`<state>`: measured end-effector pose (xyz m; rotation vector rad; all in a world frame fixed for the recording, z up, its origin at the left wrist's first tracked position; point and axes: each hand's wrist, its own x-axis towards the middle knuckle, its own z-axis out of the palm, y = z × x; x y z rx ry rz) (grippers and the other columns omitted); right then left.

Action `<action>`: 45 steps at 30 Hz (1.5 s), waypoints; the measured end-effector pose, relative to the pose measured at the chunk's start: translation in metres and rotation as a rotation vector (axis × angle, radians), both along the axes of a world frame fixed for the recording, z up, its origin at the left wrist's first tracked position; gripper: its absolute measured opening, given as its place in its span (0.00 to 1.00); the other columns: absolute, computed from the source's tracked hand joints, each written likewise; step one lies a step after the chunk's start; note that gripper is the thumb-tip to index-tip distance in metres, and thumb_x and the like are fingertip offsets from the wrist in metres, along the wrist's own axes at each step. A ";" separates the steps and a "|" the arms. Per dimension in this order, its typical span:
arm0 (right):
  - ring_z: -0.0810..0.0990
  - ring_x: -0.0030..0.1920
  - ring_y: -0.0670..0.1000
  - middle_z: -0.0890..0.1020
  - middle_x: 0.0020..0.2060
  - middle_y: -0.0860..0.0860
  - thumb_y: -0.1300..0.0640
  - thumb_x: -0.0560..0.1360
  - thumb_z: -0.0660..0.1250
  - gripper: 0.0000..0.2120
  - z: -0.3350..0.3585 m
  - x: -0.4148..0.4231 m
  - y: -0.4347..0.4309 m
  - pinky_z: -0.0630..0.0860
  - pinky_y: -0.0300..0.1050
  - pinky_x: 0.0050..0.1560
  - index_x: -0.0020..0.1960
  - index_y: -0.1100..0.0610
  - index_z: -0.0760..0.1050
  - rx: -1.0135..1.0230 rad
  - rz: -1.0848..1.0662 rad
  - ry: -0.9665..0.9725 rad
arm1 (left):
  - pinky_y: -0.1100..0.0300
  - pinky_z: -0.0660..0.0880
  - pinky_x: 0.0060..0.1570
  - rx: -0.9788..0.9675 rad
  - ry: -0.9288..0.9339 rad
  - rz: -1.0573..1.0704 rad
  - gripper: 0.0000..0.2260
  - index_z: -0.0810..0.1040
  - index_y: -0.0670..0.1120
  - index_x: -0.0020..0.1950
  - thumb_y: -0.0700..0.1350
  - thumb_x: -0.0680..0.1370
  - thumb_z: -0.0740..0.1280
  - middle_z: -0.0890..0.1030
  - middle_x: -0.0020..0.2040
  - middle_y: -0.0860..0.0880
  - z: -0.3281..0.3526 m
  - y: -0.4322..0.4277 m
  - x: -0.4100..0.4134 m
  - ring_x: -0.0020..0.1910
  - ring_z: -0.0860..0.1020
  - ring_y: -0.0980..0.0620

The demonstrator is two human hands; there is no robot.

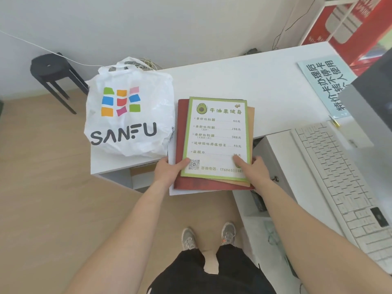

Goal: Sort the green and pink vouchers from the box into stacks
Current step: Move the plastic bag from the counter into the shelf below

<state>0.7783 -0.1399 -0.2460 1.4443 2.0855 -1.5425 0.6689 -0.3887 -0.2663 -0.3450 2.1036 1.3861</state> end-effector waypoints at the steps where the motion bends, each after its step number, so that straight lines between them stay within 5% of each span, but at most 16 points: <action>1: 0.79 0.56 0.53 0.78 0.61 0.50 0.37 0.71 0.73 0.39 0.003 0.003 -0.002 0.78 0.53 0.56 0.72 0.57 0.64 0.025 0.005 0.021 | 0.51 0.79 0.55 -0.018 0.001 0.010 0.31 0.80 0.44 0.59 0.61 0.63 0.80 0.85 0.53 0.49 0.003 0.002 0.003 0.52 0.83 0.49; 7: 0.82 0.52 0.51 0.80 0.55 0.49 0.41 0.67 0.78 0.36 0.002 0.051 -0.022 0.80 0.55 0.55 0.65 0.57 0.67 -0.028 -0.093 0.072 | 0.48 0.82 0.50 -0.037 0.048 -0.037 0.19 0.83 0.46 0.52 0.56 0.69 0.80 0.87 0.47 0.50 0.007 -0.019 0.044 0.46 0.85 0.49; 12: 0.84 0.50 0.51 0.82 0.53 0.50 0.43 0.65 0.81 0.34 -0.005 0.117 -0.036 0.82 0.53 0.51 0.61 0.57 0.70 -0.087 -0.055 0.095 | 0.49 0.81 0.53 -0.092 0.055 -0.069 0.31 0.81 0.48 0.57 0.65 0.62 0.80 0.86 0.52 0.52 0.007 -0.047 0.111 0.50 0.84 0.51; 17: 0.83 0.52 0.52 0.81 0.54 0.49 0.44 0.65 0.82 0.35 0.001 0.185 -0.046 0.81 0.58 0.55 0.62 0.57 0.69 -0.081 -0.033 0.154 | 0.62 0.77 0.36 -0.057 0.088 -0.001 0.17 0.80 0.45 0.53 0.52 0.72 0.79 0.86 0.47 0.50 0.026 -0.057 0.198 0.43 0.84 0.53; 27: 0.84 0.50 0.51 0.82 0.52 0.49 0.45 0.65 0.82 0.34 -0.012 0.254 -0.064 0.81 0.57 0.53 0.61 0.58 0.69 -0.060 0.037 0.130 | 0.48 0.83 0.50 -0.022 -0.028 0.073 0.22 0.81 0.45 0.59 0.53 0.71 0.79 0.87 0.50 0.50 0.003 -0.080 0.289 0.46 0.86 0.50; 32: 0.83 0.50 0.52 0.81 0.53 0.50 0.43 0.65 0.81 0.36 -0.045 0.222 -0.063 0.81 0.56 0.52 0.62 0.59 0.69 -0.021 0.079 0.122 | 0.49 0.82 0.53 -0.031 -0.044 0.090 0.27 0.80 0.46 0.62 0.59 0.69 0.80 0.87 0.53 0.50 -0.037 -0.079 0.262 0.50 0.86 0.50; 36: 0.83 0.52 0.52 0.81 0.53 0.50 0.43 0.65 0.81 0.35 -0.099 0.166 -0.056 0.80 0.56 0.54 0.63 0.59 0.69 0.004 0.087 0.156 | 0.62 0.81 0.38 -0.032 0.001 0.096 0.13 0.82 0.45 0.55 0.48 0.74 0.78 0.87 0.46 0.51 -0.088 -0.067 0.209 0.41 0.86 0.56; 40: 0.83 0.49 0.51 0.83 0.50 0.49 0.40 0.64 0.80 0.33 -0.166 0.086 -0.041 0.82 0.52 0.50 0.59 0.58 0.74 0.049 0.104 0.218 | 0.48 0.83 0.50 -0.065 0.123 0.097 0.23 0.83 0.44 0.56 0.57 0.68 0.80 0.87 0.48 0.49 -0.157 -0.051 0.130 0.46 0.86 0.48; 45: 0.85 0.44 0.51 0.86 0.43 0.48 0.38 0.63 0.80 0.24 -0.244 -0.012 -0.016 0.83 0.51 0.47 0.49 0.55 0.81 0.117 0.126 0.298 | 0.45 0.81 0.54 -0.114 0.226 0.099 0.37 0.80 0.40 0.59 0.67 0.63 0.78 0.85 0.53 0.46 -0.238 -0.026 0.032 0.51 0.84 0.44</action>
